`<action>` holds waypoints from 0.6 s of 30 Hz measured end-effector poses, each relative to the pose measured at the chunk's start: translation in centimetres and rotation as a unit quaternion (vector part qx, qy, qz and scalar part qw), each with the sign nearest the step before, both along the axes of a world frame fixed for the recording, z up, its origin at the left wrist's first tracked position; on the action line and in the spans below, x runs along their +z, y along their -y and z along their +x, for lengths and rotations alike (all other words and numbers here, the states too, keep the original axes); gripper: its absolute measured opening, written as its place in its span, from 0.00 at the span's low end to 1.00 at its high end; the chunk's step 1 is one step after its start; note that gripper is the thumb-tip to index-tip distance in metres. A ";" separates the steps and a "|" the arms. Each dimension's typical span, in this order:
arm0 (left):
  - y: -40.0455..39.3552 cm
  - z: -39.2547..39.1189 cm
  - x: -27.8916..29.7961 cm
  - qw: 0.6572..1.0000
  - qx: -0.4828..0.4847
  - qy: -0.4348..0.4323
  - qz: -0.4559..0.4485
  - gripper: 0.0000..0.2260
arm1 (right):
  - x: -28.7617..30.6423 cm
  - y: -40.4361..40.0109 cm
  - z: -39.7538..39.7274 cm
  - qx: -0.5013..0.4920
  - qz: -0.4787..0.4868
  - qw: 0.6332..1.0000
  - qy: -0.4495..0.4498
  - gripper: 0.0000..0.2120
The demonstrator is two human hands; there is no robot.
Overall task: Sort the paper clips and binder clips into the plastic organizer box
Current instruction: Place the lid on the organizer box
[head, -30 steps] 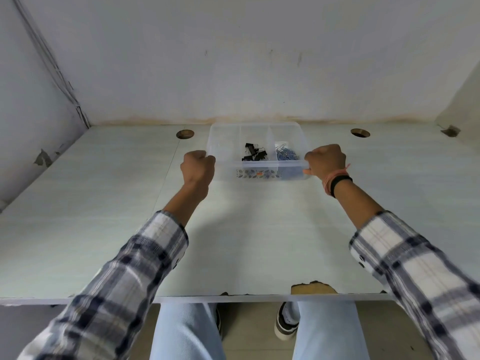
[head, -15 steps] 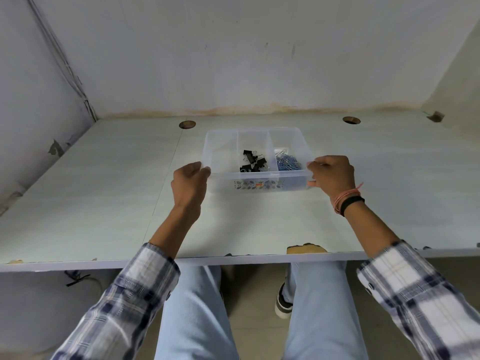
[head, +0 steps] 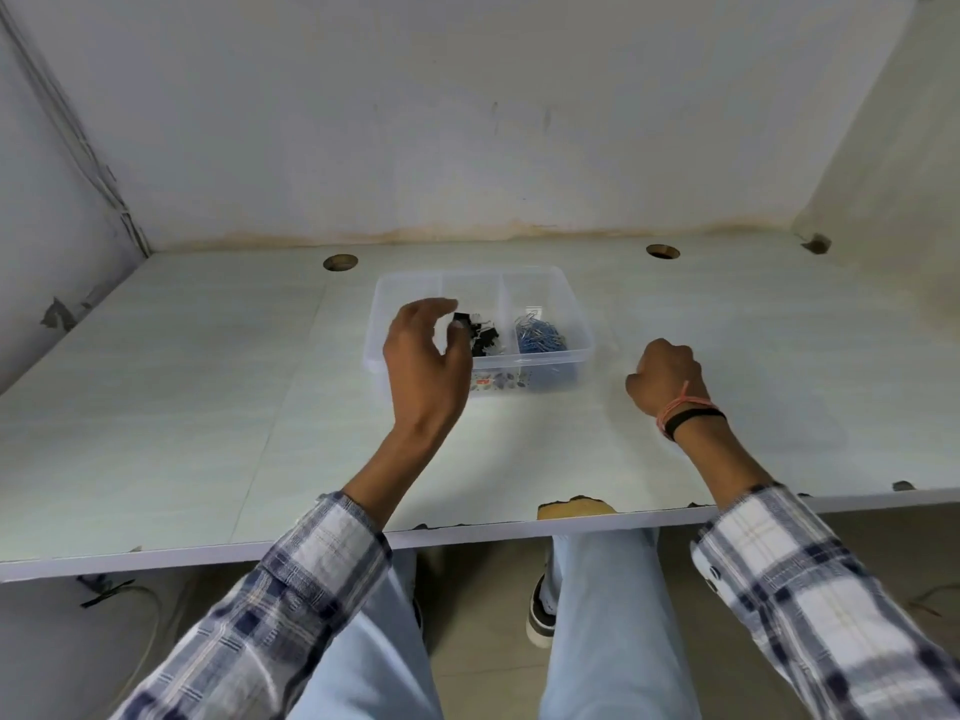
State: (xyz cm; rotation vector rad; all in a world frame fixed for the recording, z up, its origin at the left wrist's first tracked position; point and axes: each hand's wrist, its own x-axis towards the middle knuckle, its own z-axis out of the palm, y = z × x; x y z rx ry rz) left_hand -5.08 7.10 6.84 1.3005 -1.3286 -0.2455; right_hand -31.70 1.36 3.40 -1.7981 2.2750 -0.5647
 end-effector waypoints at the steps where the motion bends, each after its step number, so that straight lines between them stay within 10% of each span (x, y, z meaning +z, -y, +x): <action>1: 0.1 -0.7 0.0 1.000 -0.021 0.011 -0.004 0.11 | 0.0 0.0 0.0 0.000 0.000 1.000 0.000 0.08; 10: 1.8 -7.3 -0.3 0.978 -0.182 -0.025 0.100 0.09 | 1.1 -0.5 -0.8 -0.006 -0.047 0.998 0.042 0.19; 18: 5.2 -15.2 2.4 0.849 -0.308 -0.251 0.347 0.17 | 6.3 -3.0 -1.1 0.011 -0.158 0.984 0.080 0.21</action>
